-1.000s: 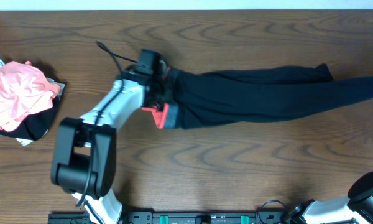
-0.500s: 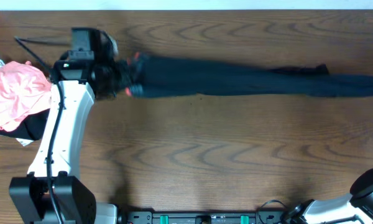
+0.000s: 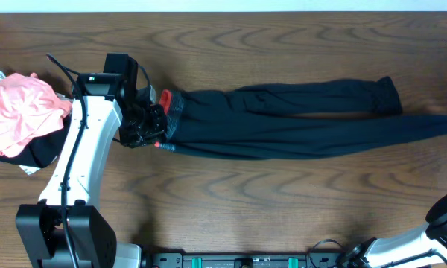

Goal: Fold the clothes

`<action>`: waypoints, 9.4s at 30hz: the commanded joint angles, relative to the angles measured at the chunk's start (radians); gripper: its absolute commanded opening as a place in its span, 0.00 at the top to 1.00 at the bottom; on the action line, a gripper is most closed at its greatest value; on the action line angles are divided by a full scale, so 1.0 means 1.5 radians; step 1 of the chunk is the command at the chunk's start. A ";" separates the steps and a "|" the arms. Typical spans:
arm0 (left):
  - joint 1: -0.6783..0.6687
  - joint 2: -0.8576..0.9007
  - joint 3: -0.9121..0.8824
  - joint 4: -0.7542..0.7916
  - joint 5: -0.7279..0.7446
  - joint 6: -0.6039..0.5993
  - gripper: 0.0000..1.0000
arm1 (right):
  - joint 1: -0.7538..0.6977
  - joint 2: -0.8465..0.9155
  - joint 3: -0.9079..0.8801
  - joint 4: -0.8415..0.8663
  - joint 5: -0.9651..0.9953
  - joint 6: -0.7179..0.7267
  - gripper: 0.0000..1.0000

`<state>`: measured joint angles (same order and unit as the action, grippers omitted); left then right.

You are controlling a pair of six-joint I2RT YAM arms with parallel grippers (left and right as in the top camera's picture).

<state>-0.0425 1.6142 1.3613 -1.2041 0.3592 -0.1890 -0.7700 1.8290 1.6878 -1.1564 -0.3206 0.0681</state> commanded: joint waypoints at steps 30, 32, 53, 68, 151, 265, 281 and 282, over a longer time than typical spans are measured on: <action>-0.001 -0.001 -0.112 0.111 -0.019 0.038 0.45 | -0.013 0.007 -0.202 0.194 -0.035 0.009 0.82; -0.007 -0.001 -0.112 0.126 -0.018 0.038 0.45 | -0.011 0.007 -0.192 0.193 -0.102 -0.016 0.82; -0.110 0.009 -0.139 0.165 -0.021 0.039 0.46 | 0.053 0.011 -0.202 0.137 0.092 -0.017 0.80; -0.110 0.016 -0.284 0.325 -0.021 0.039 0.46 | 0.039 0.100 -0.204 0.181 0.122 -0.013 0.78; -0.110 0.018 -0.305 0.360 -0.078 0.038 0.45 | -0.079 0.124 -0.229 0.225 -0.032 -0.056 0.75; -0.110 0.018 -0.305 0.355 -0.076 0.031 0.45 | -0.034 0.126 -0.294 0.614 -0.238 -0.075 0.99; -0.110 0.018 -0.305 0.352 -0.076 0.031 0.45 | 0.027 0.157 -0.292 0.624 -0.073 -0.070 0.58; -0.110 0.018 -0.305 0.351 -0.076 0.031 0.45 | 0.020 0.152 -0.292 0.623 -0.073 -0.070 0.55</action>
<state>-0.2058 1.6291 0.9146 -0.6727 0.2546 -0.1490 -0.7227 2.0689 1.2469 -0.2222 -0.4515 -0.0429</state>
